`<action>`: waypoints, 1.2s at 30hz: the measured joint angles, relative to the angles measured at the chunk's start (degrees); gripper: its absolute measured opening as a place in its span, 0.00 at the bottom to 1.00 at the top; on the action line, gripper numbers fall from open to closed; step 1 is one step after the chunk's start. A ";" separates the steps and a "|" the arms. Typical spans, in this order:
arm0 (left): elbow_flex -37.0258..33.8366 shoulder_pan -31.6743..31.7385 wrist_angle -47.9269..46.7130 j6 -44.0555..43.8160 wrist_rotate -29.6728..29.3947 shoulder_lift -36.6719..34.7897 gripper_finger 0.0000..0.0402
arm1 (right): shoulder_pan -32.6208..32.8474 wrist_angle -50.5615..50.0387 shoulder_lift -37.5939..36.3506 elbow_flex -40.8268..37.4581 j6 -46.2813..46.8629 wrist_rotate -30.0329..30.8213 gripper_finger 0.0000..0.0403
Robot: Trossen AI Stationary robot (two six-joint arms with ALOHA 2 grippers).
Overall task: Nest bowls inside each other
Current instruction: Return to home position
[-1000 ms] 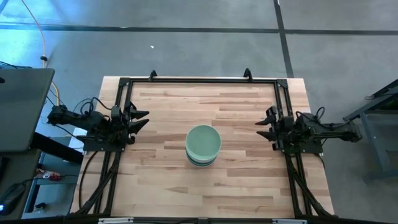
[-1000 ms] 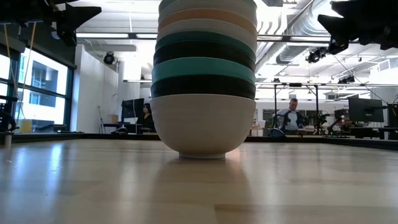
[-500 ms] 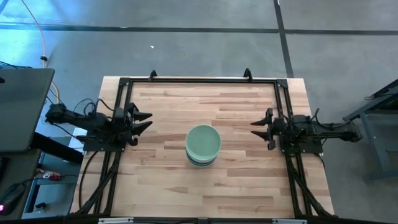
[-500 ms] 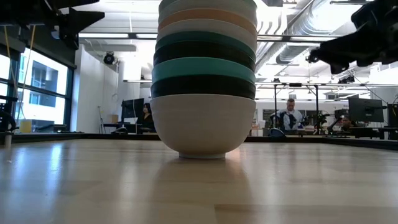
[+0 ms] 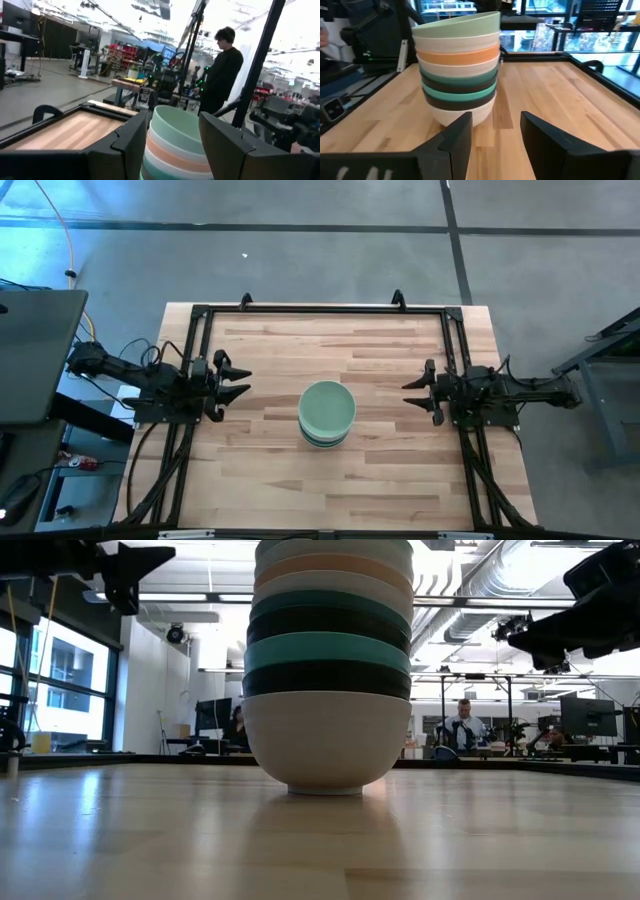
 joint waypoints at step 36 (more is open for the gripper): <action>-2.45 0.02 1.11 22.31 11.04 5.01 0.33 | 0.00 1.59 -0.01 0.00 10.37 -1.69 0.40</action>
